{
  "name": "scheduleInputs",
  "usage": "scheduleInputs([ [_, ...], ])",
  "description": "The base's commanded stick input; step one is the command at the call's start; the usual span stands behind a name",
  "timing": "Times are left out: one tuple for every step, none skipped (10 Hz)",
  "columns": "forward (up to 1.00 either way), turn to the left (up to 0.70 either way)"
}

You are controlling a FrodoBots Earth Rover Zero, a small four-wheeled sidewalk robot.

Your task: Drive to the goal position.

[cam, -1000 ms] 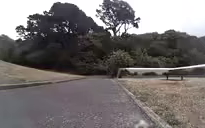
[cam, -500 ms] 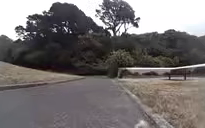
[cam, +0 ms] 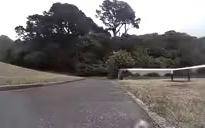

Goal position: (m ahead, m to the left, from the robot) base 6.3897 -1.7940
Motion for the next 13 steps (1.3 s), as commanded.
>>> scheduleInputs([
  [0.7, 0.0],
  [0.7, 0.0],
  [0.7, 0.0],
  [0.7, 0.0],
  [0.7, 0.0],
  [0.7, 0.0],
  [0.7, 0.0],
  [0.7, 0.0],
  [0.7, 0.0],
  [0.7, 0.0],
  [0.7, 0.0],
  [0.7, 0.0],
  [0.7, 0.0],
])
